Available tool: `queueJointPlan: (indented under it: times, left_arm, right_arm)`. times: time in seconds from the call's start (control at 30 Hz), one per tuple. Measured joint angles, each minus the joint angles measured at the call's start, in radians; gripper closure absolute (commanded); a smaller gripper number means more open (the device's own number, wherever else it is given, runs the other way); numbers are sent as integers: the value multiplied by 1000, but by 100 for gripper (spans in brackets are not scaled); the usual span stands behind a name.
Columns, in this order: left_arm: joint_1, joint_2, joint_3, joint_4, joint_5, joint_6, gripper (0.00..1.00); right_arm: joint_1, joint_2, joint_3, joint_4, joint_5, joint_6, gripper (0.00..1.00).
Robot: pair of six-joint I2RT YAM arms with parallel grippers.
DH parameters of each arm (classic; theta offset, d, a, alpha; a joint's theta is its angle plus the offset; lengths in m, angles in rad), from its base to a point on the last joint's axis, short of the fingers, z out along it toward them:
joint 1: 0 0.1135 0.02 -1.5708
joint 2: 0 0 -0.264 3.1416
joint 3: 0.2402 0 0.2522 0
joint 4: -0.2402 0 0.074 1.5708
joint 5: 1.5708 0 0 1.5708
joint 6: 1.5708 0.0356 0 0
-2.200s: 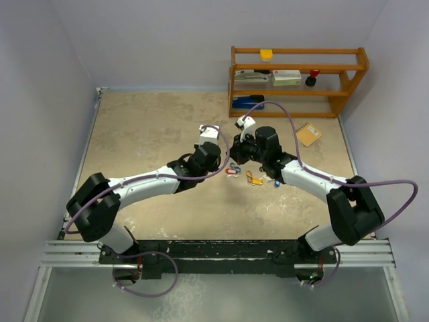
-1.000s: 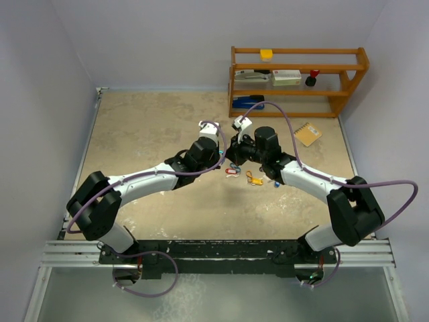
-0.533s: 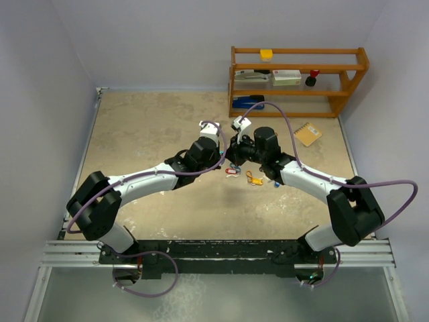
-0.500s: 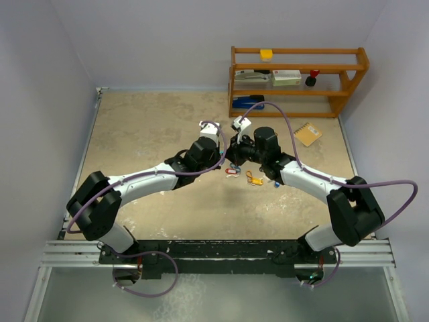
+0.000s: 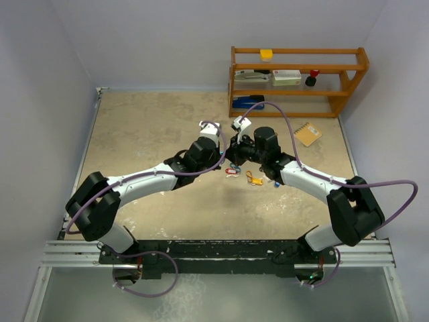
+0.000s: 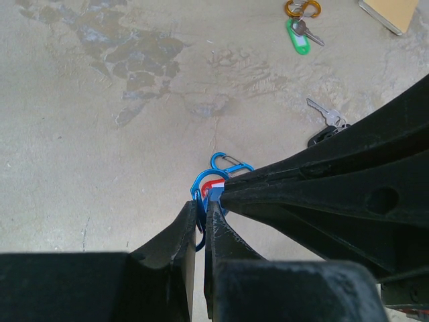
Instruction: Put the keys on the keyring
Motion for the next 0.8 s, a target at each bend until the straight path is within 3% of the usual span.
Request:
queueJointPlan:
  times: [0.8]
  left_arm:
    - [0, -46, -24, -6, 47, 3, 100]
  right_arm:
    - [1, 0, -5, 18, 31, -19, 100]
